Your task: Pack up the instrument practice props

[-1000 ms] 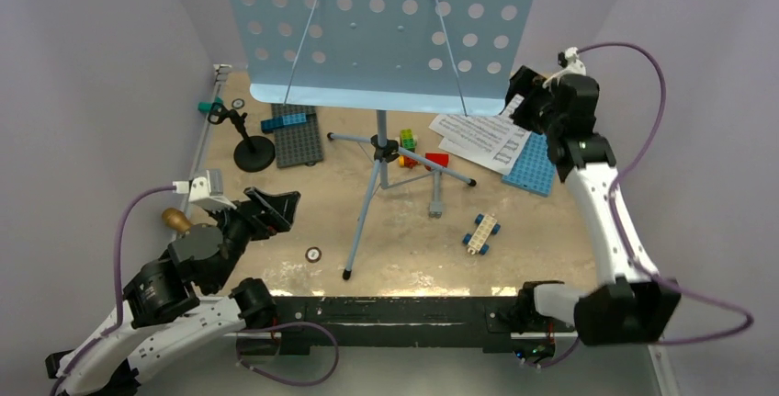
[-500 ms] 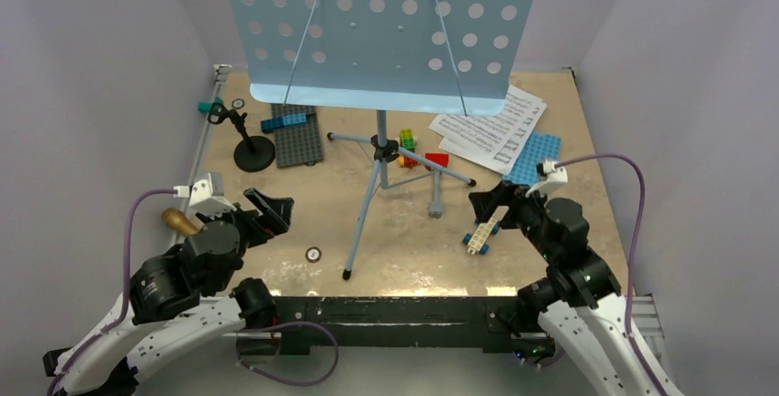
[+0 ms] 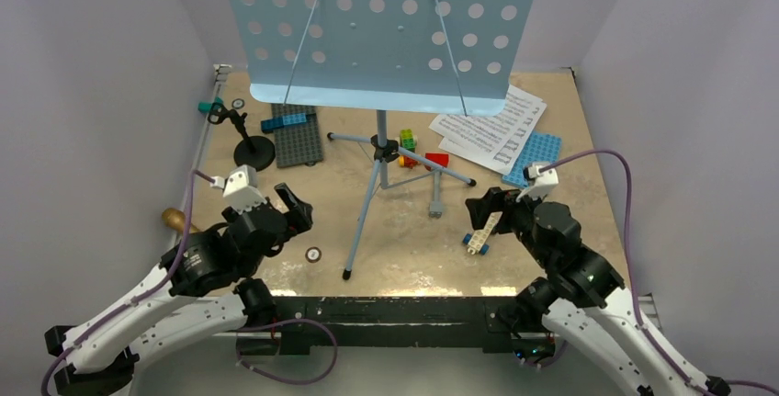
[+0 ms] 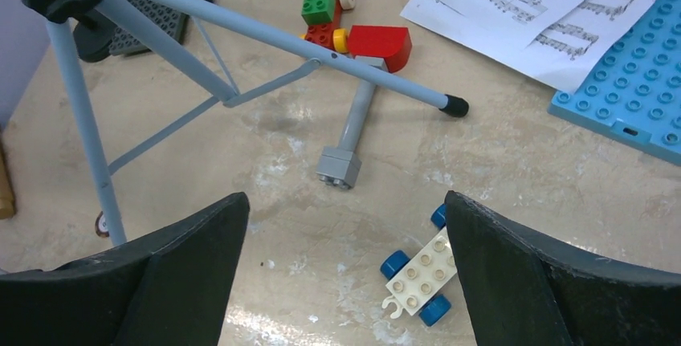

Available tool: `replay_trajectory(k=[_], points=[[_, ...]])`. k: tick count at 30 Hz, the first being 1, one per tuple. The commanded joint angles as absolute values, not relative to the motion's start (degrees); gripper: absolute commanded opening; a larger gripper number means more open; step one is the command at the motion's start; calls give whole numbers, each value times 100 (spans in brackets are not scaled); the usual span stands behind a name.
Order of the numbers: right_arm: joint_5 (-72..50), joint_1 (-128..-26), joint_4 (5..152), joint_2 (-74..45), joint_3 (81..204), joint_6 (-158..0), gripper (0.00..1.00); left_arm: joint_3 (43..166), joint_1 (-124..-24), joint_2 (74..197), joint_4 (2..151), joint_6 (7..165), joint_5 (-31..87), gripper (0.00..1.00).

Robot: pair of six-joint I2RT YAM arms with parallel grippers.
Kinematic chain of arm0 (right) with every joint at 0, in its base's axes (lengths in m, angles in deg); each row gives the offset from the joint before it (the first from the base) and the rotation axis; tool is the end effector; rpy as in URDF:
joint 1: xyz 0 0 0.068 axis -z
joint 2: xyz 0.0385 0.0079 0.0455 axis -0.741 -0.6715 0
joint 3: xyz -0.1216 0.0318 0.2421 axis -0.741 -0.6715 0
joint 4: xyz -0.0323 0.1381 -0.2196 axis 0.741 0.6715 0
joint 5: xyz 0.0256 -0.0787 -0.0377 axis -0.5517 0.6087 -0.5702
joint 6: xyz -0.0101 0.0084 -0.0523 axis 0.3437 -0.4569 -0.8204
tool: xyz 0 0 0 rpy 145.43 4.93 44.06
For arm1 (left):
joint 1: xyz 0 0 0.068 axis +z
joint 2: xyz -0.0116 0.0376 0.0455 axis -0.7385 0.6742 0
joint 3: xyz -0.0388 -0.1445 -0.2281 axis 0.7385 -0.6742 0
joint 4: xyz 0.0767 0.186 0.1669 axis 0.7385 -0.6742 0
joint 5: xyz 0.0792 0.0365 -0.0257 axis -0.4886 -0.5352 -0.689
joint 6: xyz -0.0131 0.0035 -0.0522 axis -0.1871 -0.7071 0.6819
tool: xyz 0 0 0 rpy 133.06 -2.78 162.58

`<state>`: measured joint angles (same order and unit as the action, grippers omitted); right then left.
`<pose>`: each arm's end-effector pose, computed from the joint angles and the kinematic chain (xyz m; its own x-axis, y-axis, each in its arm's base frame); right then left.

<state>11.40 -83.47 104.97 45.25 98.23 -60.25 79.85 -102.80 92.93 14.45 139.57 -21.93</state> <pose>0.0931 0.0559 0.2807 -0.3705 0.2456 -0.8958 -0.2351 0.9082 0.3462 0.0720 -0.0620 0.3064 -0.4817 -0.4957 -0.7227 -0.2236 0.8669 -0.4455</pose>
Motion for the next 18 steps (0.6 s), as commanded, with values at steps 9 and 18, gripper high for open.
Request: replay_trajectory(k=[9,18], points=[[3366,-9938,10295,3514,11284,-7219,99,7899,-10298,8924,1384,14238,-2257,100],[2282,-9947,9515,3502,10382,-7005,99,7663,-10298,8772,2012,13460,-2028,100]])
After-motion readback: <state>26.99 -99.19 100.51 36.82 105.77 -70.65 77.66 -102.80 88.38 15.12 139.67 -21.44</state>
